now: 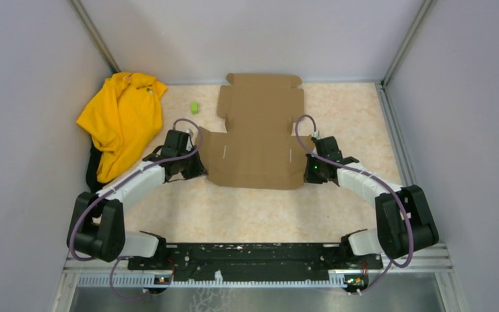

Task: Fold the paper box

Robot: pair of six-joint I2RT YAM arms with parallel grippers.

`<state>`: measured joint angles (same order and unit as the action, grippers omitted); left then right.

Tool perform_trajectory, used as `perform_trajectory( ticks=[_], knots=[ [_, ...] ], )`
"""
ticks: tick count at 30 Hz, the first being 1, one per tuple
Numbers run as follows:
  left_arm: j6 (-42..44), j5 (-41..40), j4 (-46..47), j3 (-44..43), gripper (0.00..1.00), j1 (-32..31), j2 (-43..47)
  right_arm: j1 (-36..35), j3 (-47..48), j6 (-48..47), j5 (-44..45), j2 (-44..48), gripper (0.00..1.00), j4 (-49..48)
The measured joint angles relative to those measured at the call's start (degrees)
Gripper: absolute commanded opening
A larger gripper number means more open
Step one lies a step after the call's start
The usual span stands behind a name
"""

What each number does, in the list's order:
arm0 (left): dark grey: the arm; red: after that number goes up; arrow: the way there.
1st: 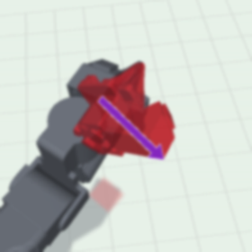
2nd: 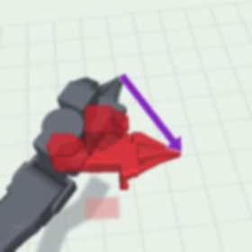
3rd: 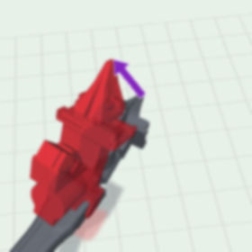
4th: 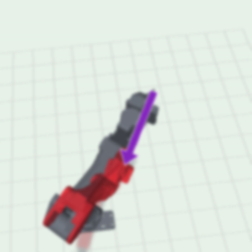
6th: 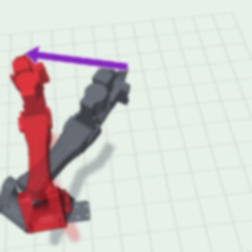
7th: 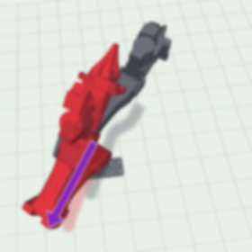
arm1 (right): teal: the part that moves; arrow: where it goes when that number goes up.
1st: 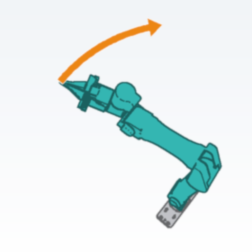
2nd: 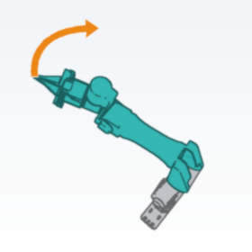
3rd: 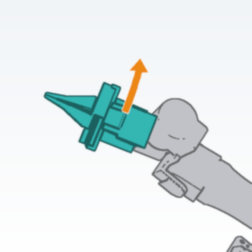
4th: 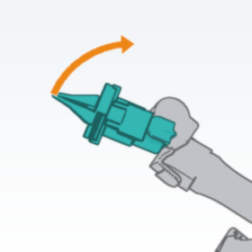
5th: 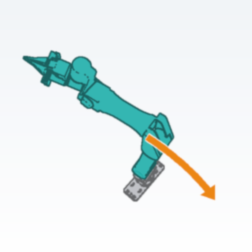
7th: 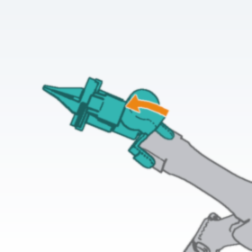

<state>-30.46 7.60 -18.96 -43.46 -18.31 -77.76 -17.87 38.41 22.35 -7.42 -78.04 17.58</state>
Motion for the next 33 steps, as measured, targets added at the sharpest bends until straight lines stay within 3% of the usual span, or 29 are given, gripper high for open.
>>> perform_trajectory(
  ticks=[16,33],
  knots=[
    [-2.60,0.92,1.49,-2.16,0.00,-5.22,-0.44,-4.44,3.30,1.11,-0.09,0.28,0.01,-0.02],
    [-5.11,-0.26,6.19,-4.02,0.00,-12.41,-9.03,-9.60,3.39,2.36,1.36,-5.70,0.01,-2.01]
  ],
)
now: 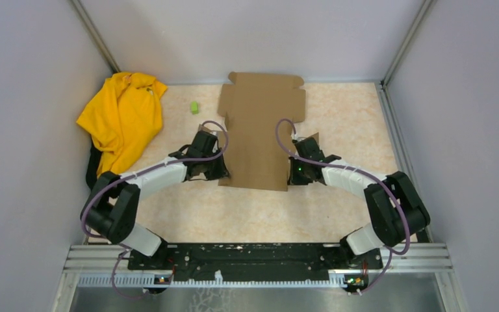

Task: Fold the paper box

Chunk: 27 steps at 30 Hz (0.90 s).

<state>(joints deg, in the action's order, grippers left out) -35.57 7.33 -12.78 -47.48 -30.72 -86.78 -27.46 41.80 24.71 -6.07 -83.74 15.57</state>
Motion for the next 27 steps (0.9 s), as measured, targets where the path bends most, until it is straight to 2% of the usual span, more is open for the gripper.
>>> perform_trajectory(
  ticks=[11,27],
  knots=[
    [-0.59,-1.20,1.92,0.00,0.00,-1.29,-3.96,-0.94,2.93,-0.09,1.66,-0.22,0.08,0.46],
    [-0.63,-1.99,2.75,0.07,0.00,-1.81,-5.27,-3.80,6.12,-0.61,2.23,-2.80,0.09,1.38]
  ],
)
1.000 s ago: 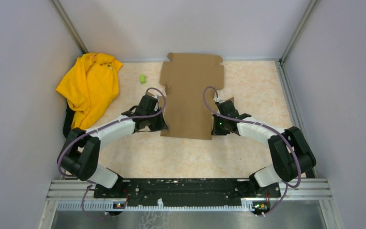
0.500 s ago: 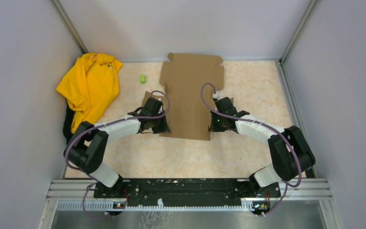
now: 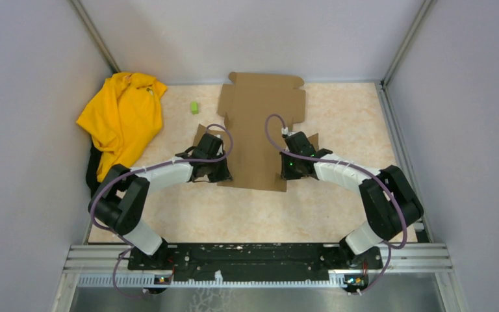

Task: Fold the paper box

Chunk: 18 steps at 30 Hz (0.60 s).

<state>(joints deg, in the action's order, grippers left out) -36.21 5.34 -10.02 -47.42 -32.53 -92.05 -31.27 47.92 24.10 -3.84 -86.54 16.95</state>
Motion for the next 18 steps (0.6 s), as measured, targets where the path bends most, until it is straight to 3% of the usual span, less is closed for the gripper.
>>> perform_trajectory(
  ticks=[14,16,18],
  knots=[
    [0.02,-0.31,1.22,0.96,0.02,-0.11,0.00,-3.19,1.99,-0.04,1.60,-5.90,0.11,-0.24],
    [0.07,-0.33,1.25,0.98,0.06,-0.11,0.00,-3.19,2.05,-0.09,1.60,-5.90,0.13,-0.13],
    [0.24,-0.31,0.94,0.83,0.17,-0.11,0.02,-3.23,2.40,-0.42,1.53,-5.90,0.18,0.39]
  ],
)
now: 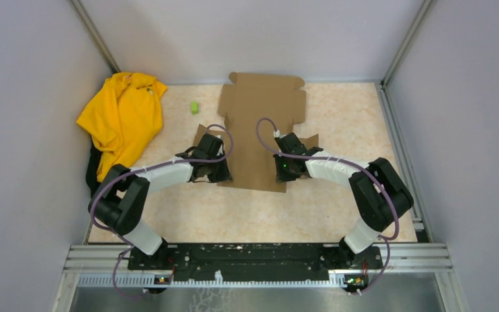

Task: Fold the paper box

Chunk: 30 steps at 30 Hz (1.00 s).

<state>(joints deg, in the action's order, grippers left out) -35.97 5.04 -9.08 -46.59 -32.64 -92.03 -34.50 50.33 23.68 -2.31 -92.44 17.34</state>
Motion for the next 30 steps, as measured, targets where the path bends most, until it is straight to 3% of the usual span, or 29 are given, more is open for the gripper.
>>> perform_trajectory(
  ticks=[2,4,7,11,13,16,20,30],
  knots=[
    [0.61,0.02,-1.90,-1.22,0.40,-0.02,0.15,-0.02,1.44,-0.72,-0.46,0.02,0.27,2.12],
    [1.51,-0.09,-4.76,-3.15,0.55,-0.09,1.07,-0.07,3.87,-1.86,-0.63,0.13,0.39,5.05],
    [3.63,-0.90,-9.73,-8.09,0.68,-0.11,4.57,0.46,11.08,-4.33,-1.36,1.03,0.49,10.73],
    [6.36,-1.90,-14.05,-19.74,0.77,-0.07,7.63,5.31,25.07,-6.34,-7.37,1.99,0.57,13.86],
    [7.54,-1.90,-14.82,-25.07,0.98,0.31,7.41,9.94,32.46,-7.17,-9.84,1.75,0.59,14.05],
    [8.92,-1.81,-15.76,-31.98,0.98,1.29,5.62,17.38,46.03,-8.61,-12.68,-1.95,0.60,15.98],
    [9.97,-1.33,-17.16,-34.29,0.98,3.13,2.01,25.05,62.14,-9.40,-17.14,-13.51,0.61,15.26],
    [11.34,-0.85,-20.98,-31.50,0.98,4.37,-1.07,34.01,65.35,-7.41,-24.02,-37.00,0.61,12.61]
  ],
)
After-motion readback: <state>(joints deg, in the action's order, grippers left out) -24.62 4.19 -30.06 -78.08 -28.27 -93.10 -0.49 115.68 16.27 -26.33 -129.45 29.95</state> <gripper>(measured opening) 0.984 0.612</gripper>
